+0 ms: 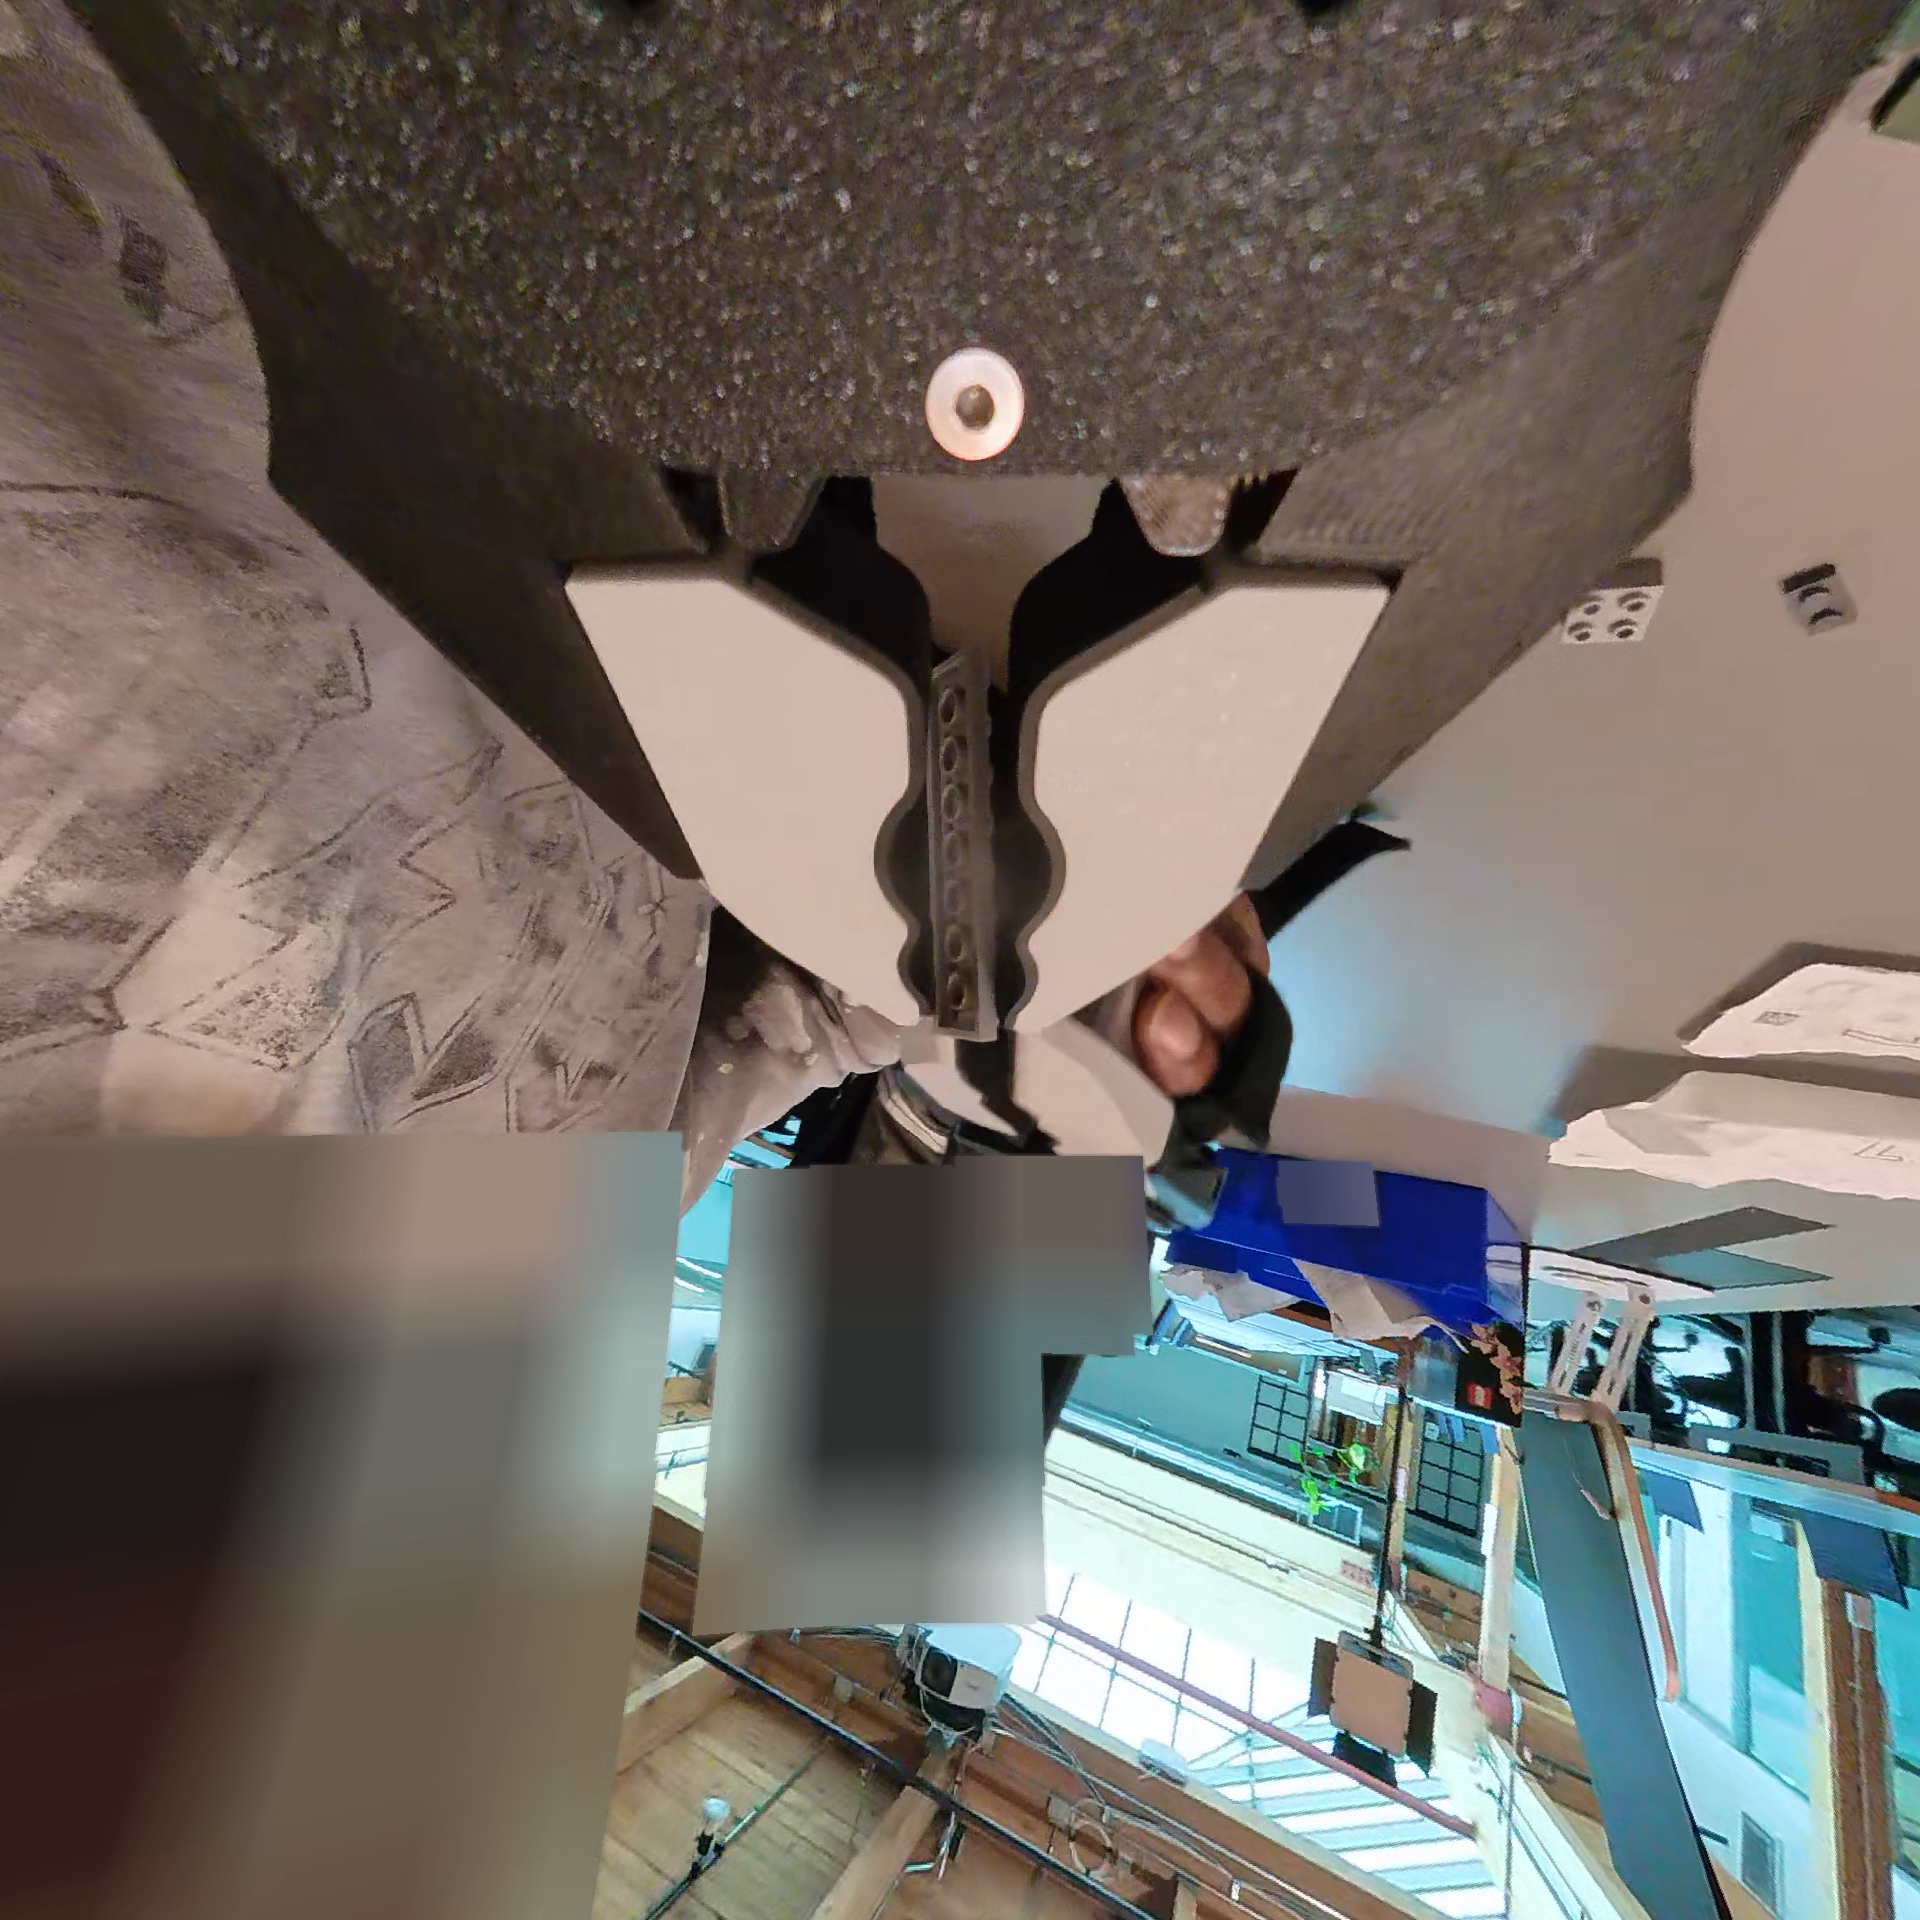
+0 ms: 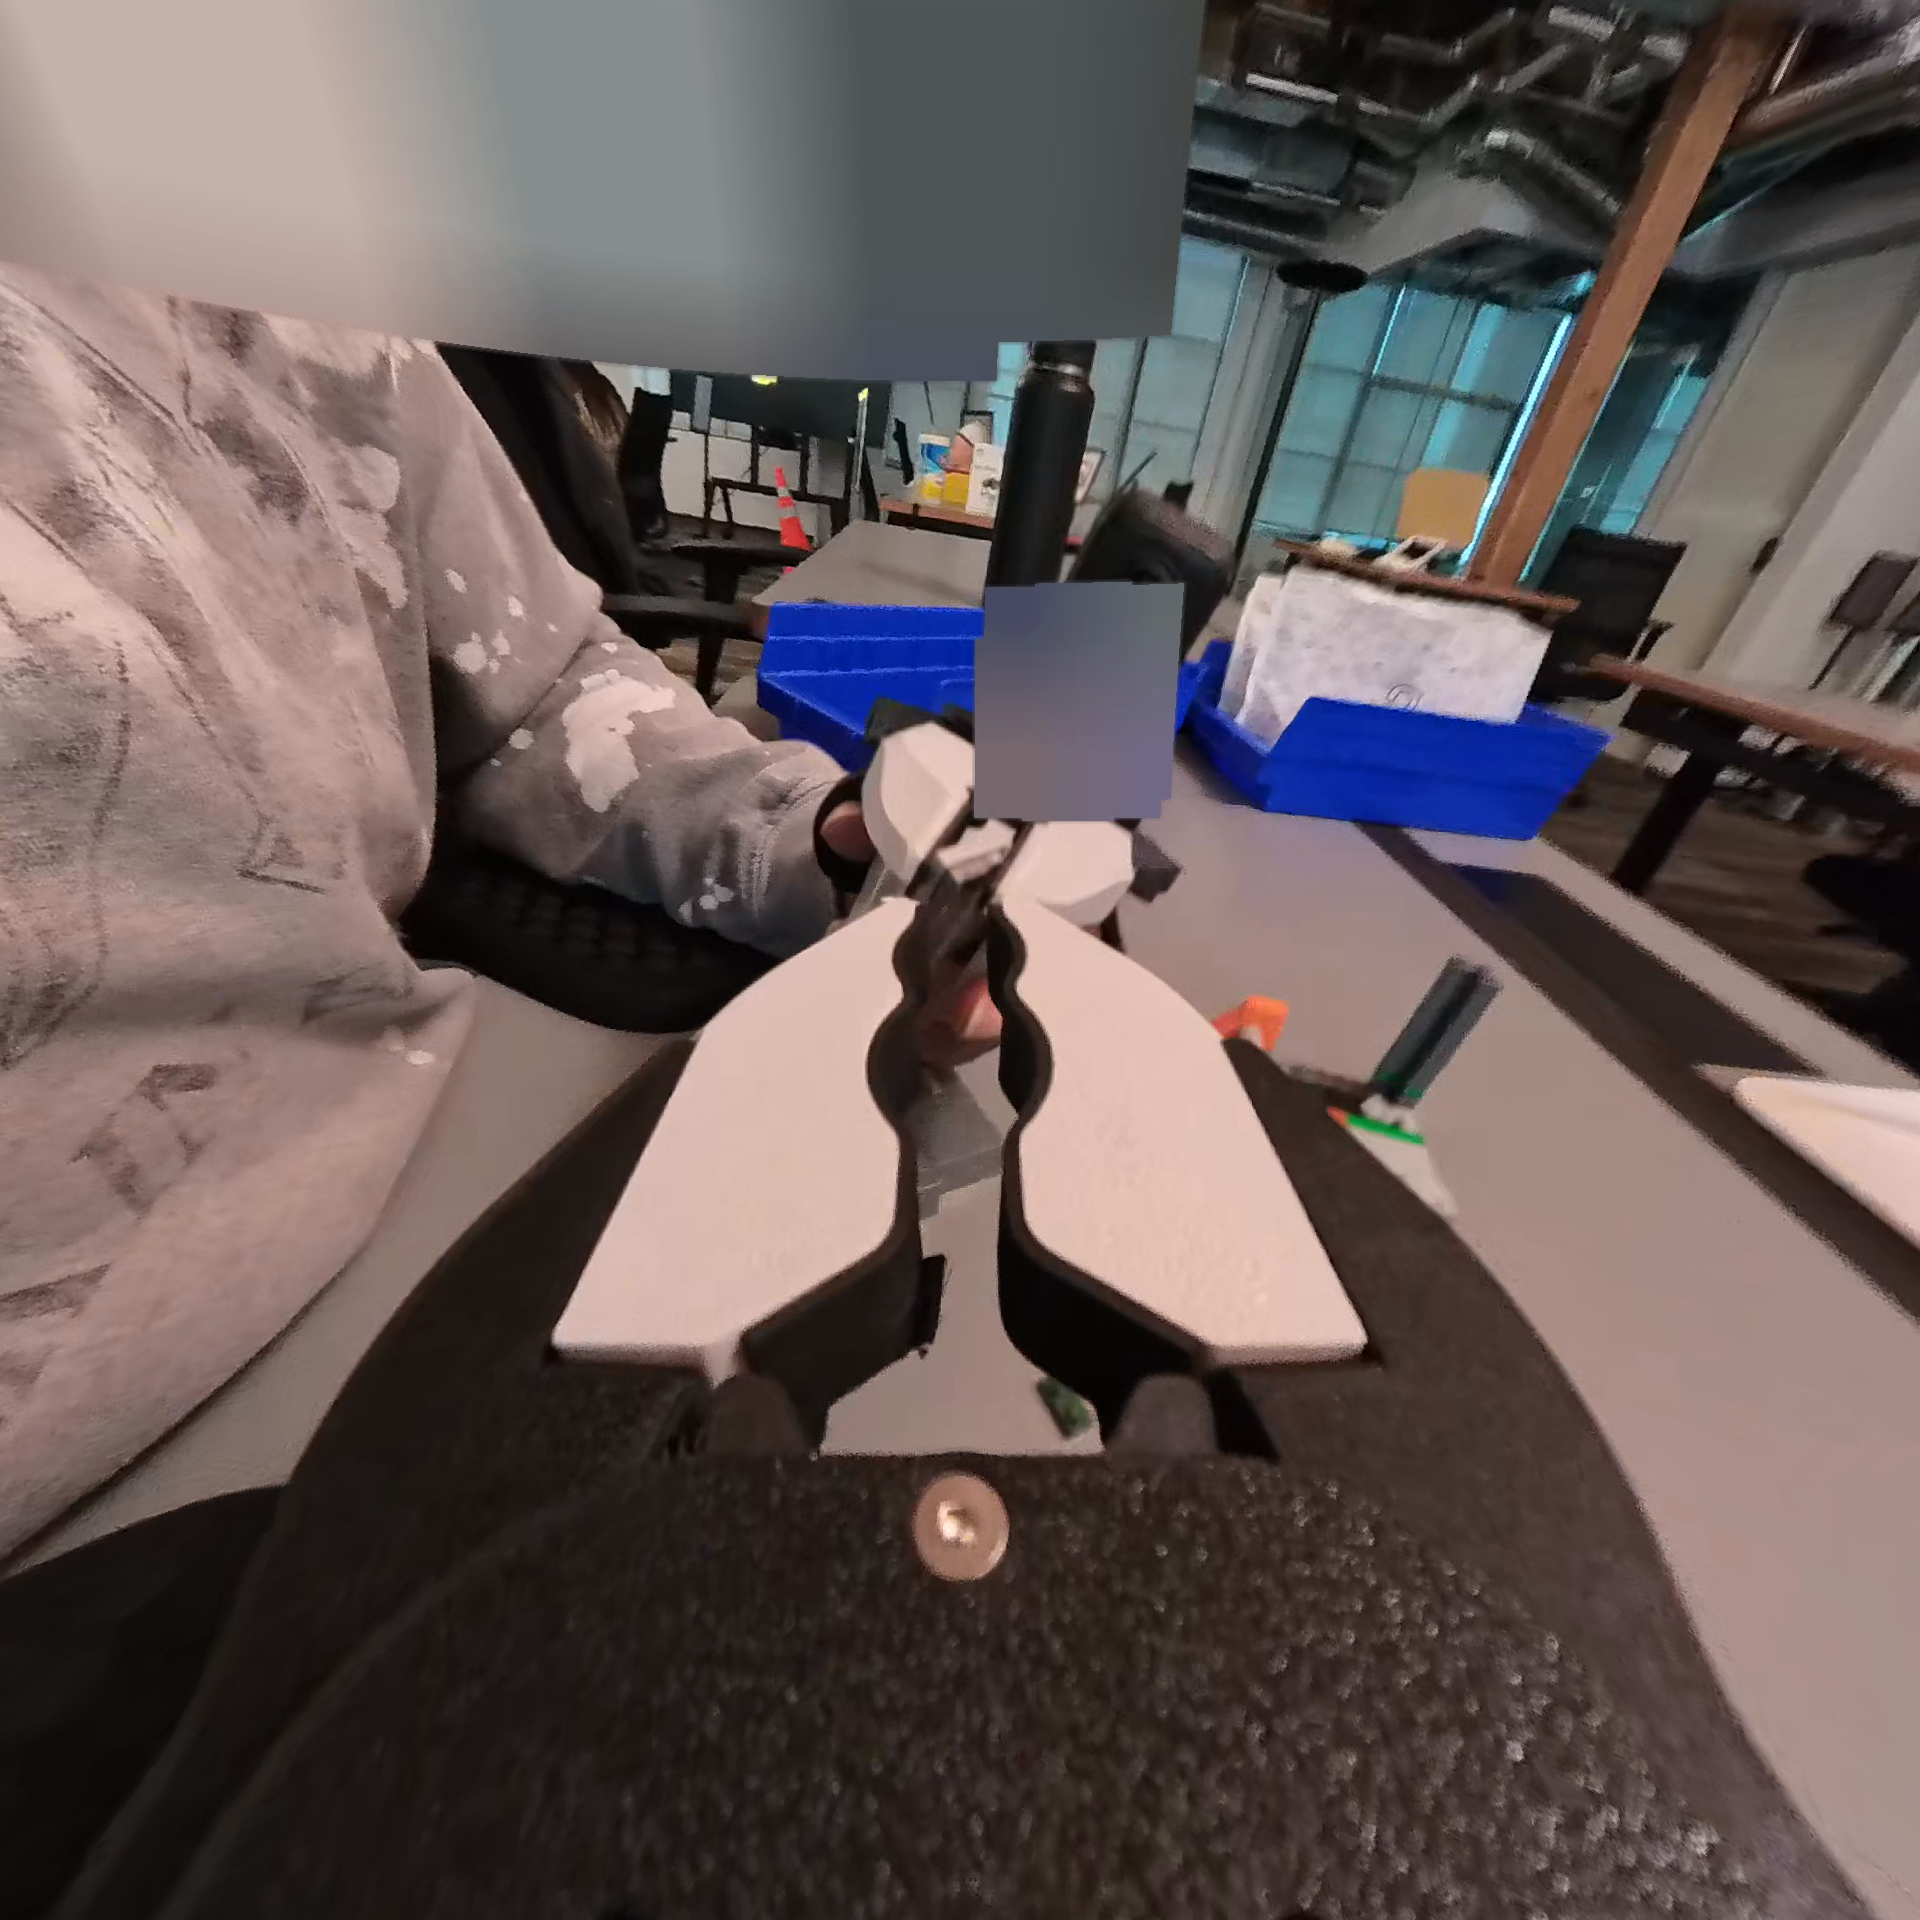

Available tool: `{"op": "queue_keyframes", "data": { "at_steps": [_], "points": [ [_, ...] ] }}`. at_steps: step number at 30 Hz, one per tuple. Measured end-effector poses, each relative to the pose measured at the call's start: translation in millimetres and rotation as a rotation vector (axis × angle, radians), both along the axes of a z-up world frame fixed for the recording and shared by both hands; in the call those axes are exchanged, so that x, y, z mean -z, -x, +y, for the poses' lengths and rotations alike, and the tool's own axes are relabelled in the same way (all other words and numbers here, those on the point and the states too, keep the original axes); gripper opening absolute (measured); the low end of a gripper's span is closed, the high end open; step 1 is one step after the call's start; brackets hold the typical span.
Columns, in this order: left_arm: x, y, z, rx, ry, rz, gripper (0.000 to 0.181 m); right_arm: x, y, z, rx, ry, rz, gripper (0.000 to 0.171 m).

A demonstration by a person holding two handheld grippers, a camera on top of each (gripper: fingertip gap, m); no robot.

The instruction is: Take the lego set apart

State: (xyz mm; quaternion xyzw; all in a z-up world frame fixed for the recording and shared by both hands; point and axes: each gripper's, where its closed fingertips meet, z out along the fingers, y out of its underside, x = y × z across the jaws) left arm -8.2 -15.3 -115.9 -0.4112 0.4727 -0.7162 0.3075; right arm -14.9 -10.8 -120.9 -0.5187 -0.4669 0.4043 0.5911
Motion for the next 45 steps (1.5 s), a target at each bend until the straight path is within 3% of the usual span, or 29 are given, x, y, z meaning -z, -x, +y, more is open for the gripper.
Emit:
{"op": "queue_keyframes", "data": {
  "at_steps": [4, 8, 10, 15, 20, 28, 39, 45],
  "points": [
    [1, -2, 6, -0.087, -0.057, -0.002, 0.011, 17, 6, 2, -0.045, 0.147, 0.017, 0.011],
    [1, -7, 17, -0.197, -0.083, 0.002, 0.011, 30, 24, 9, -0.004, 0.218, -0.005, 0.025],
    [2, -9, 19, -0.225, -0.106, 0.007, 0.011, 28, 26, 15, 0.064, 0.183, -0.001, 0.011],
    [2, -6, 28, -0.304, -0.195, 0.043, 0.015, 36, 10, 29, 0.178, 0.103, -0.111, 0.007],
    [18, -3, 31, -0.398, -0.479, 0.144, 0.014, 46, 5, 33, 0.245, 0.000, -0.253, 0.007],
    [34, -4, 18, -0.387, -0.780, 0.218, 0.004, 58, 3, 28, 0.199, -0.104, -0.361, 0.006],
    [53, -2, 12, -0.317, -0.836, 0.292, 0.005, 72, 4, 22, 0.147, -0.111, -0.449, 0.006],
    [58, 1, 6, -0.256, -0.898, 0.320, 0.005, 50, -9, 7, -0.028, 0.023, -0.309, 0.009]
  ]
}}
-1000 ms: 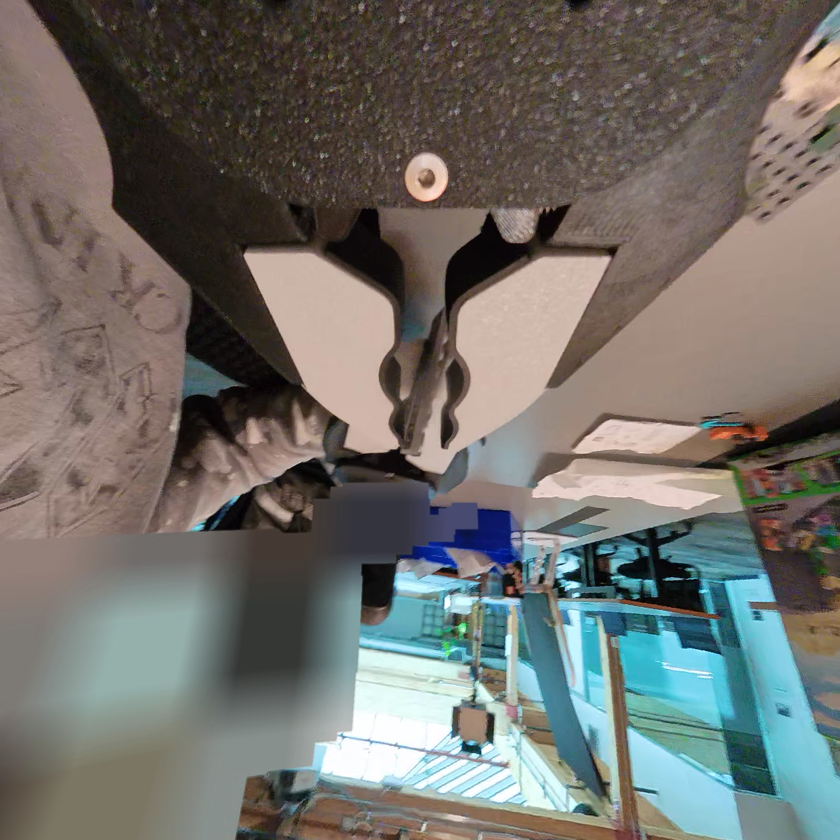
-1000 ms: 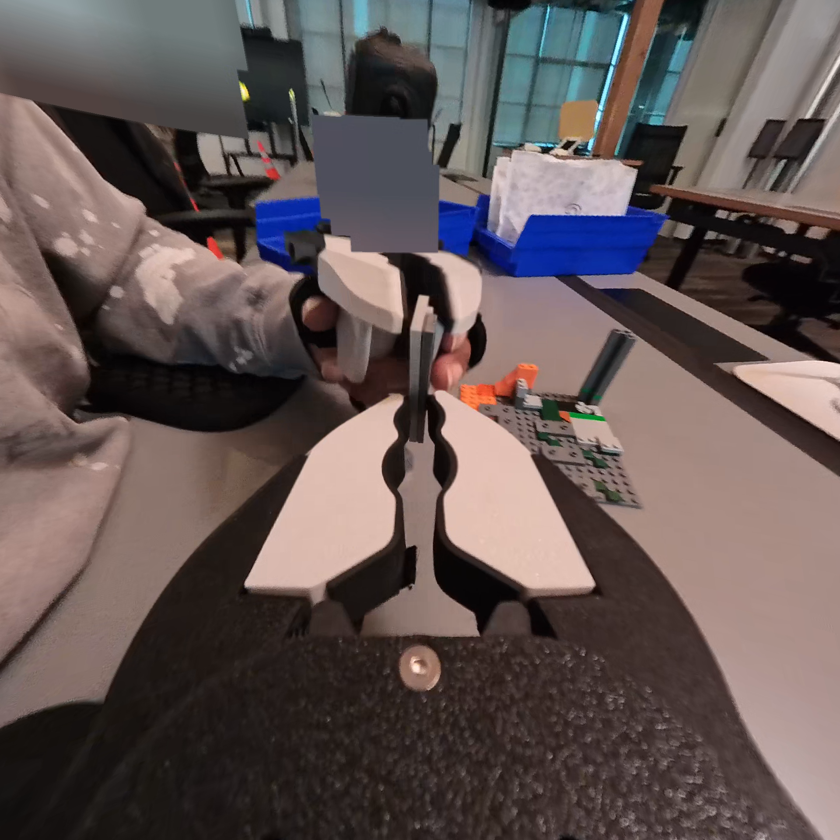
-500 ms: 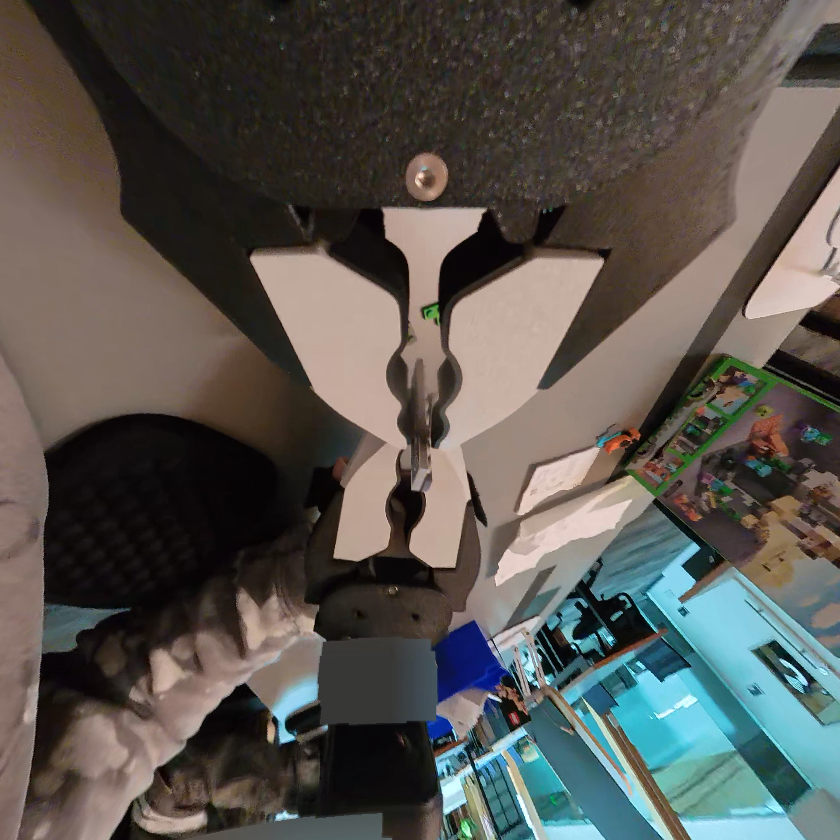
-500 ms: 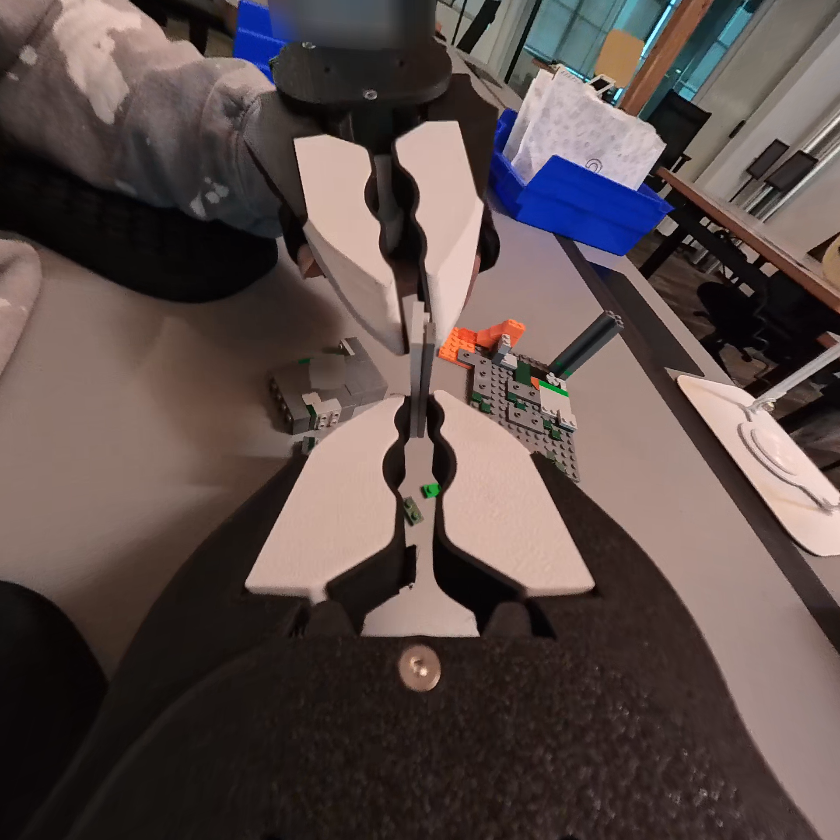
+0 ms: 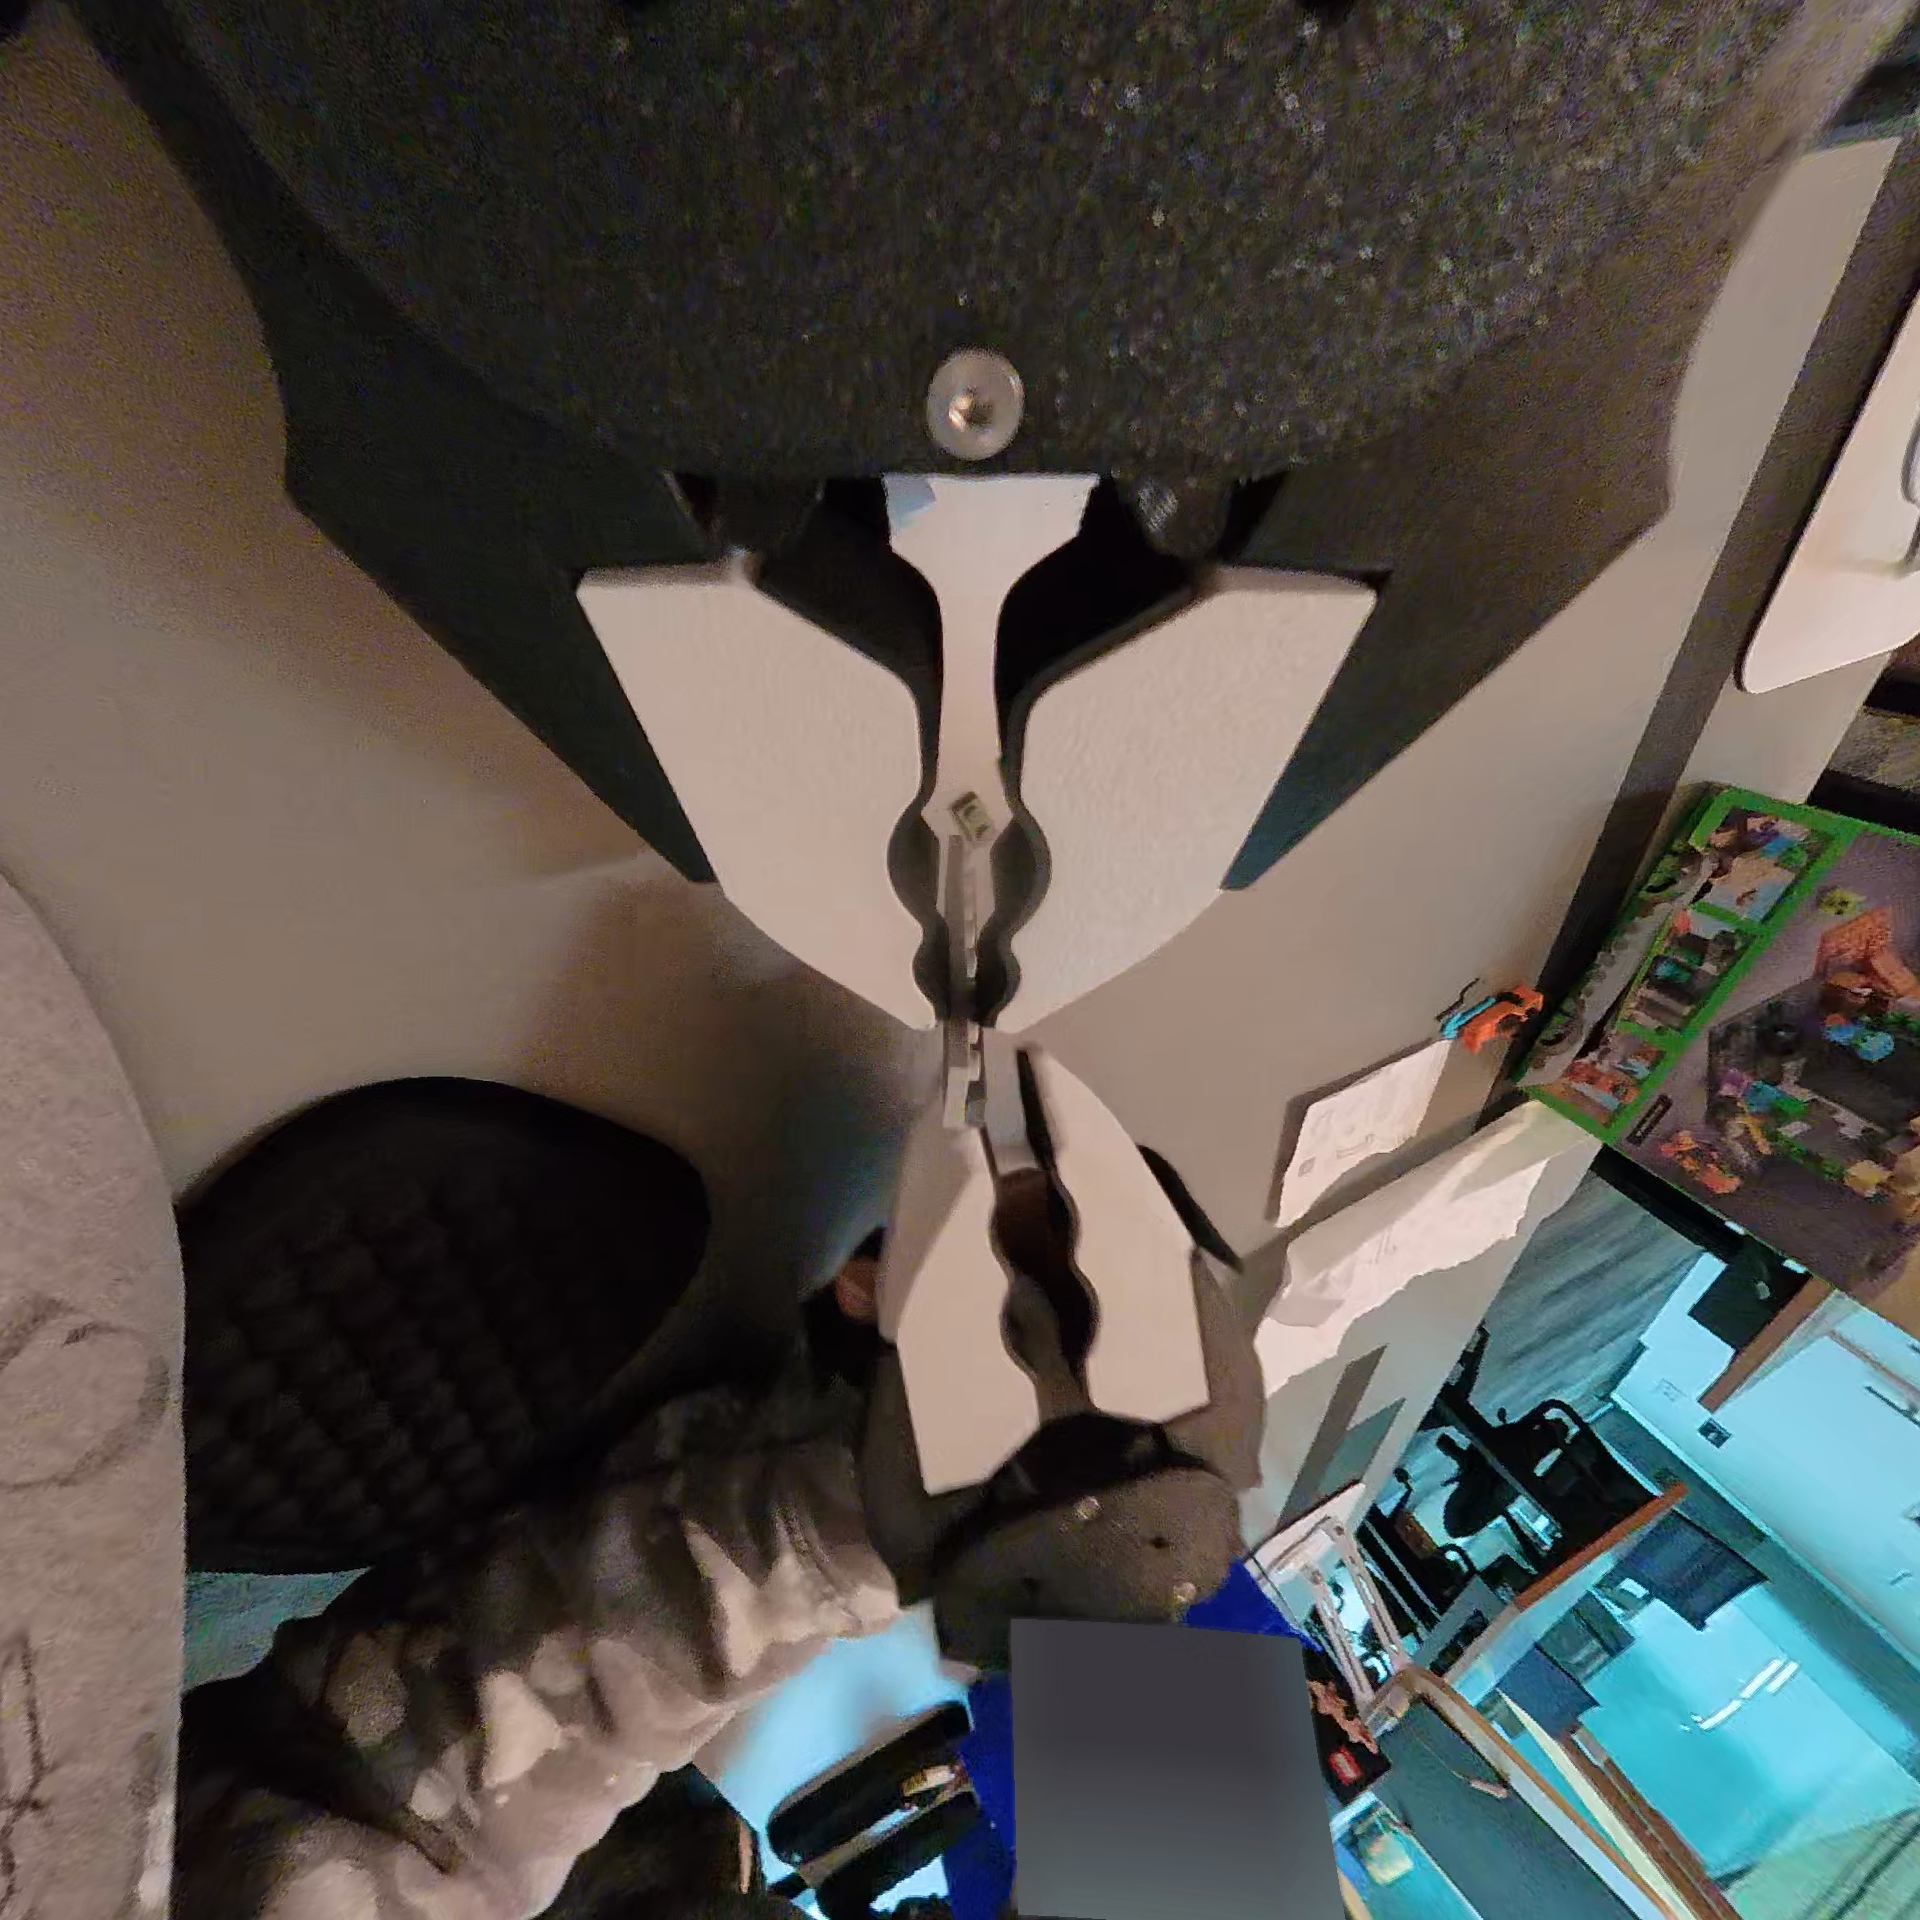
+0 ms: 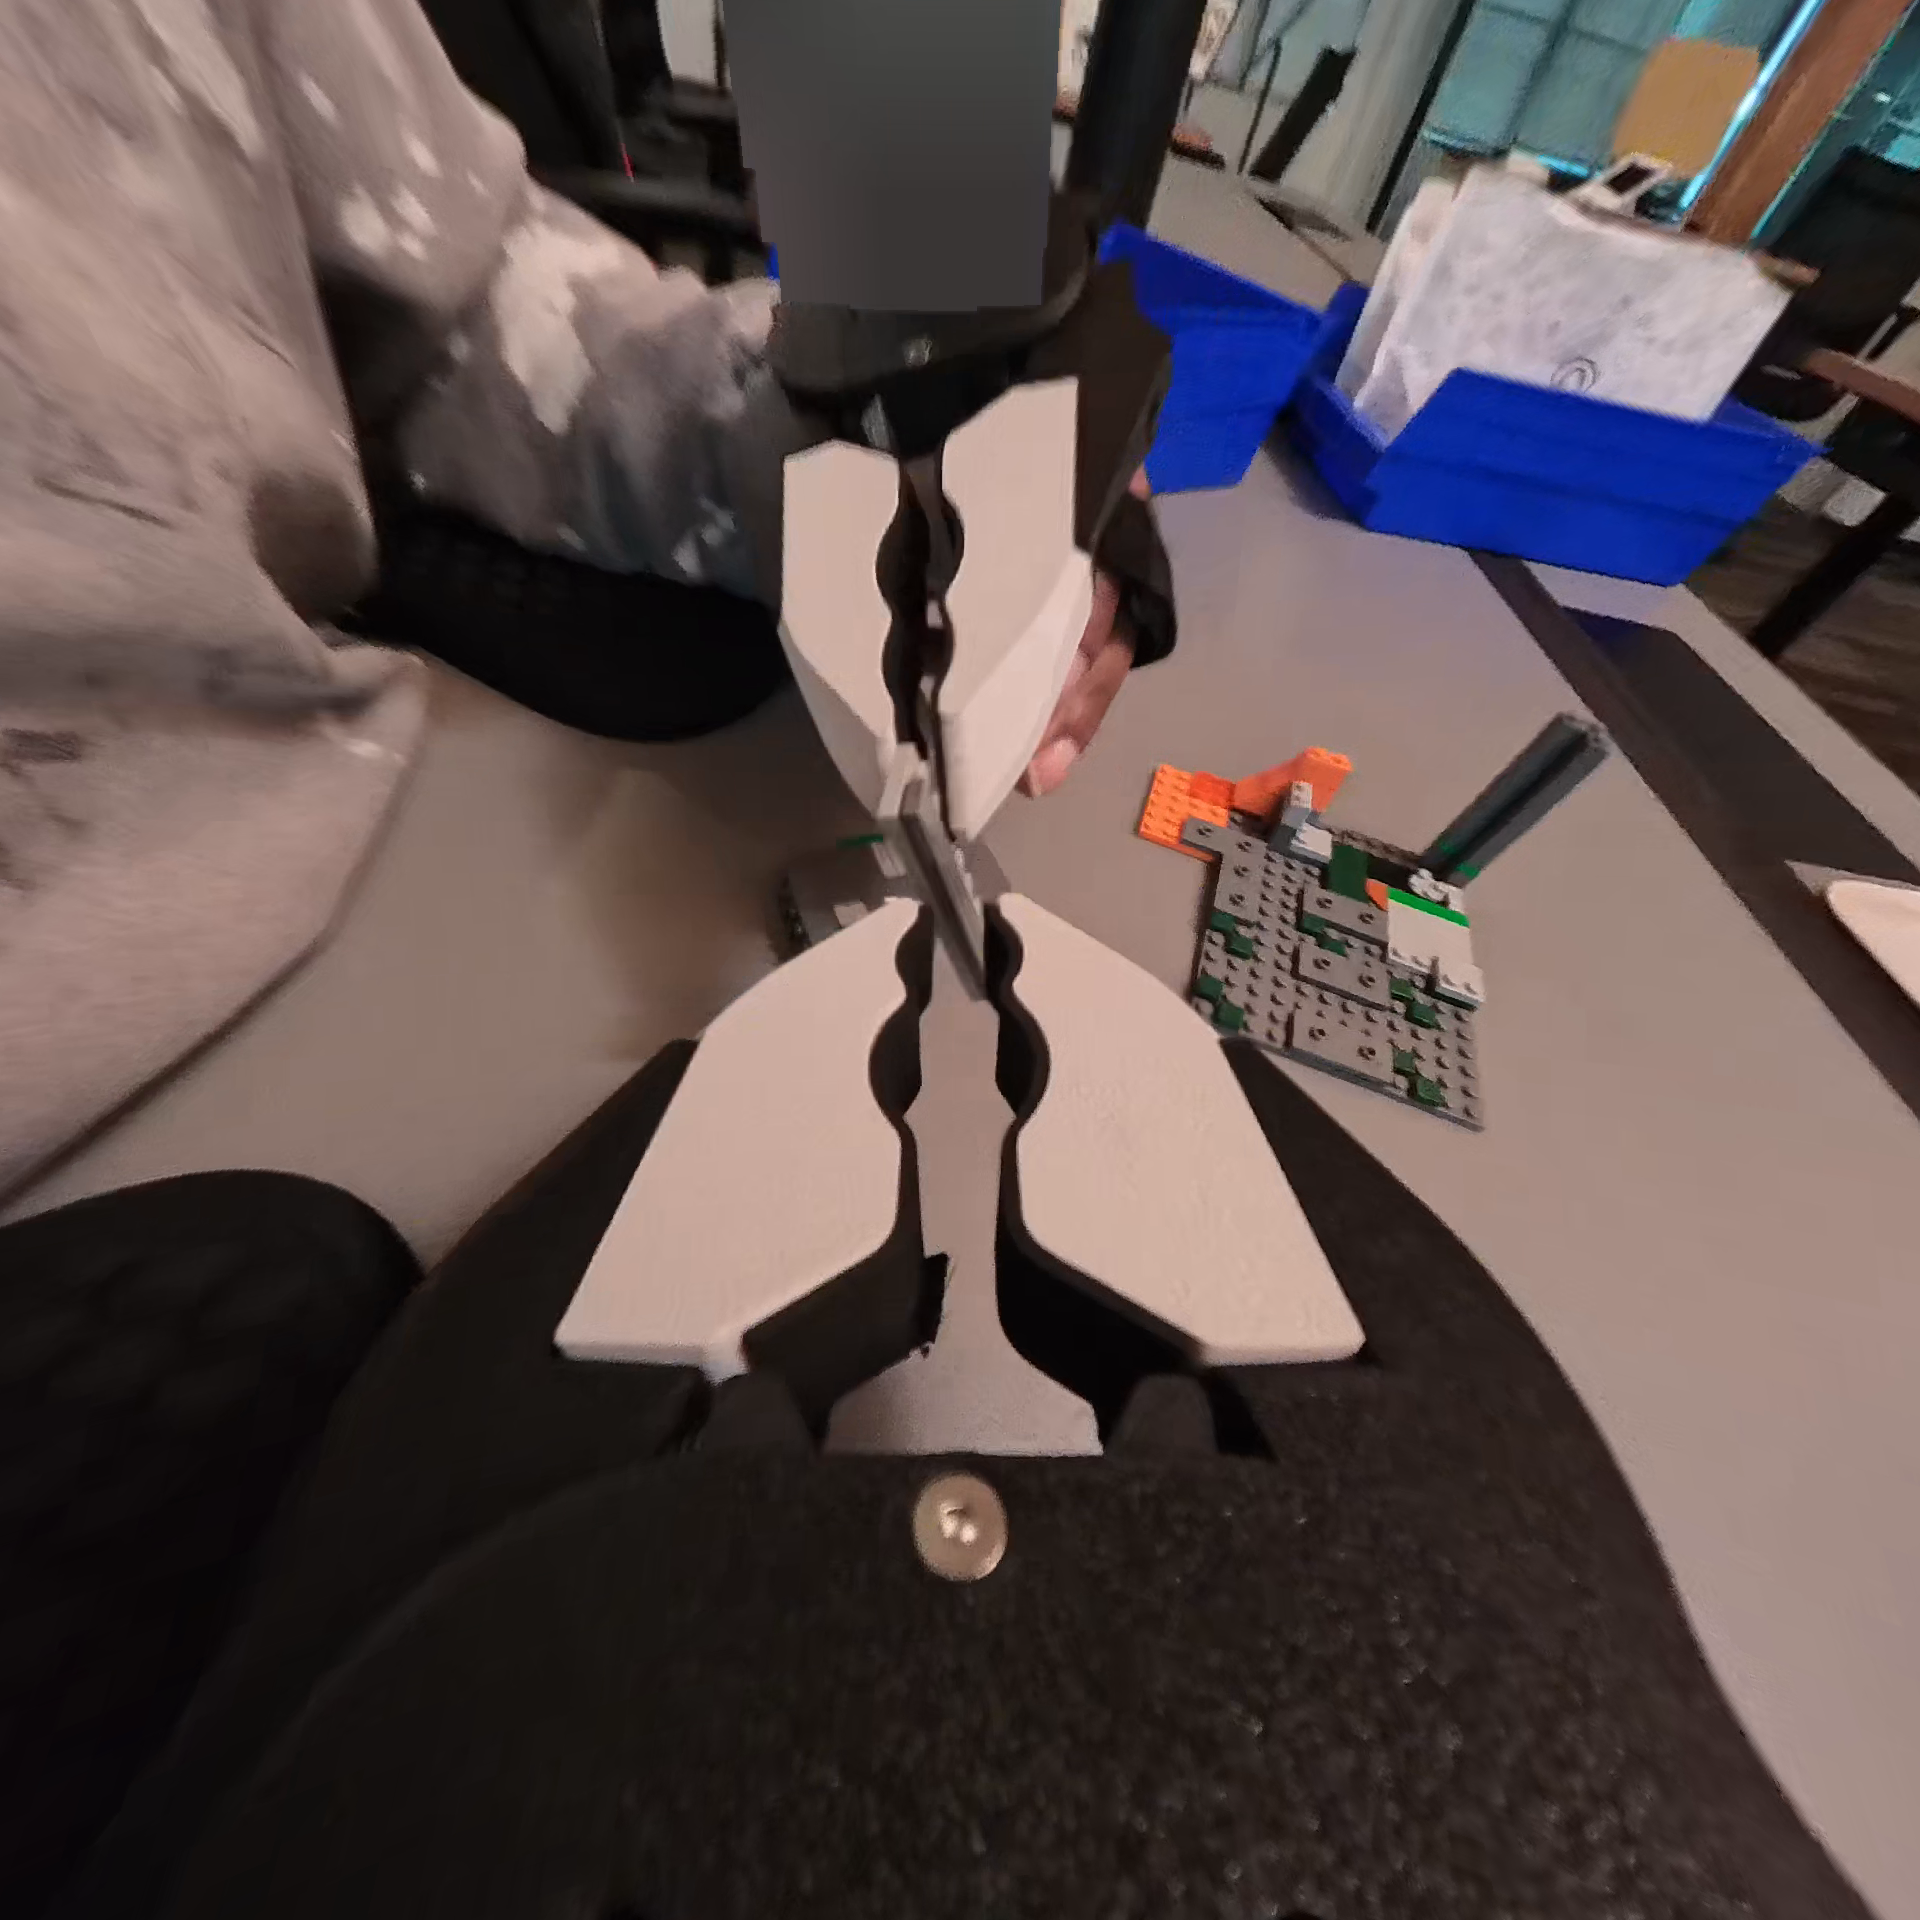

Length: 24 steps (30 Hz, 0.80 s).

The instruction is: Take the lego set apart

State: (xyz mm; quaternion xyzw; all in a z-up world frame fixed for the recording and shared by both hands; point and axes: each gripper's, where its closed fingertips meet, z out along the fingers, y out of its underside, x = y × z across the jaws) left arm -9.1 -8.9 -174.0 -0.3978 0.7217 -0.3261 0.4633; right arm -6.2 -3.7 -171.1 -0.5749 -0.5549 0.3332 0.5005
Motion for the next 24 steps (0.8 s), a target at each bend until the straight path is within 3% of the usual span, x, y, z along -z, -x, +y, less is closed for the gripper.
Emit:
{"op": "queue_keyframes", "data": {
  "at_steps": [4, 24],
  "points": [
    [7, -1, -8, 0.032, 0.002, 0.043, 0.005, -15, 0, -10, -0.051, -0.009, 0.036, 0.009],
    [12, 1, -18, 0.063, -0.003, 0.100, 0.005, -9, 6, -25, -0.147, 0.055, 0.005, 0.011]
  ]
}}
